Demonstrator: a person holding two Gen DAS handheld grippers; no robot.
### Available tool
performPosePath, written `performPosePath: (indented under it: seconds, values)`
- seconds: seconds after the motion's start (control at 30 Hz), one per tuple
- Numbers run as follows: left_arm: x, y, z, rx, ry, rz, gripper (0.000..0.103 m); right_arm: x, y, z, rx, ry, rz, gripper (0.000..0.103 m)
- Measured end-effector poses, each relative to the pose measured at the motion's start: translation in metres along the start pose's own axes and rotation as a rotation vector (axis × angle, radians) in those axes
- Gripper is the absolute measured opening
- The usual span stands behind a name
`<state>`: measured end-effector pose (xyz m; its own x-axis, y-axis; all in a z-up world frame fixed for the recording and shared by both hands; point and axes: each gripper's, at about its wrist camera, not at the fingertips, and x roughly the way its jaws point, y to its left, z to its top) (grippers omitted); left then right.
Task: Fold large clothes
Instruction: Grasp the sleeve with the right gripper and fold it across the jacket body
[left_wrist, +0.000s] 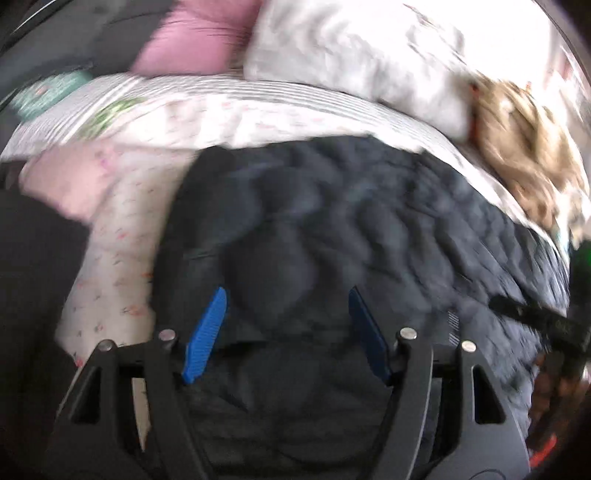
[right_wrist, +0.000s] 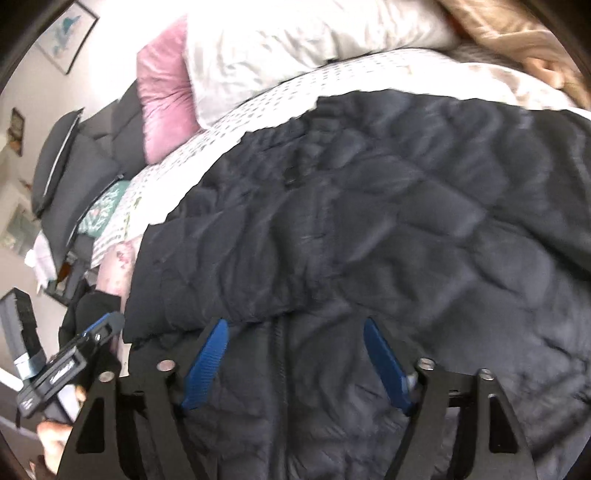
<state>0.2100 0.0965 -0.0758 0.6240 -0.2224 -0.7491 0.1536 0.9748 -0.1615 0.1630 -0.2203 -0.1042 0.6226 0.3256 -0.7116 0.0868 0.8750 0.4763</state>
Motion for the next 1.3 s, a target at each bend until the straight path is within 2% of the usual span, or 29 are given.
performPosePath:
  seconds: [0.07, 0.13, 0.17, 0.23, 0.3, 0.37, 0.4, 0.47, 0.5, 0.53, 0.57, 0.6, 0.67, 0.83, 0.97, 1.03, 1.2, 1.27, 1.3]
  values:
    - [0.008, 0.014, -0.002, -0.060, -0.004, 0.013, 0.055, 0.015, 0.000, 0.001, 0.013, 0.002, -0.032, 0.064]
    - [0.017, 0.021, -0.005, -0.119, -0.010, -0.004, 0.054, 0.023, 0.005, 0.002, -0.009, -0.011, -0.061, 0.047]
    - [0.024, 0.020, -0.006, -0.134, -0.003, -0.012, 0.054, 0.026, 0.010, 0.003, -0.034, -0.019, -0.060, 0.033]
    - [0.042, 0.017, -0.013, -0.131, 0.078, 0.018, 0.054, 0.033, 0.012, 0.003, -0.065, -0.026, -0.137, 0.022]
    - [0.051, 0.007, -0.022, -0.081, 0.117, 0.059, 0.054, 0.043, 0.010, -0.003, -0.097, 0.001, -0.241, 0.022]
    - [0.046, -0.004, -0.021, -0.029, 0.121, 0.108, 0.057, 0.040, 0.009, -0.005, -0.118, 0.019, -0.261, 0.022]
    - [0.039, -0.013, -0.018, -0.011, 0.127, 0.119, 0.060, 0.035, 0.010, -0.003, -0.119, 0.032, -0.257, 0.023]
    - [0.022, -0.023, -0.015, -0.015, 0.096, 0.085, 0.079, 0.020, 0.012, 0.000, -0.118, 0.030, -0.229, 0.025]
    - [0.014, -0.024, -0.014, -0.017, 0.084, 0.080, 0.083, 0.010, 0.012, 0.001, -0.118, 0.006, -0.245, 0.034]
    - [0.004, -0.030, -0.013, -0.018, 0.072, 0.080, 0.087, 0.001, 0.011, 0.001, -0.114, -0.010, -0.254, 0.045]
    - [-0.003, -0.033, -0.012, -0.020, 0.070, 0.079, 0.089, -0.011, 0.008, 0.001, -0.100, -0.035, -0.269, 0.078]
    - [-0.011, -0.039, -0.012, -0.026, 0.083, 0.078, 0.091, -0.022, 0.005, 0.000, -0.089, -0.068, -0.277, 0.089]
    - [-0.018, -0.042, -0.011, -0.046, 0.099, 0.077, 0.100, -0.041, -0.005, 0.000, -0.077, -0.092, -0.275, 0.089]
    - [-0.038, -0.054, -0.015, -0.102, 0.105, 0.032, 0.102, -0.096, -0.054, -0.002, 0.017, -0.141, -0.295, 0.089]
    - [-0.057, -0.069, -0.013, -0.078, 0.072, 0.026, 0.102, -0.142, -0.118, -0.008, 0.183, -0.219, -0.309, 0.089]
    - [-0.065, -0.076, -0.015, -0.059, 0.063, 0.021, 0.102, -0.157, -0.149, -0.011, 0.254, -0.231, -0.324, 0.089]
    - [-0.065, -0.080, -0.033, -0.070, 0.030, -0.015, 0.102, -0.187, -0.206, -0.022, 0.338, -0.255, -0.396, 0.089]
    - [-0.055, -0.077, -0.040, -0.109, 0.070, -0.068, 0.102, -0.199, -0.230, -0.027, 0.391, -0.285, -0.365, 0.089]
    - [-0.046, -0.073, -0.042, -0.152, 0.120, -0.117, 0.102, -0.204, -0.242, -0.031, 0.432, -0.300, -0.328, 0.089]
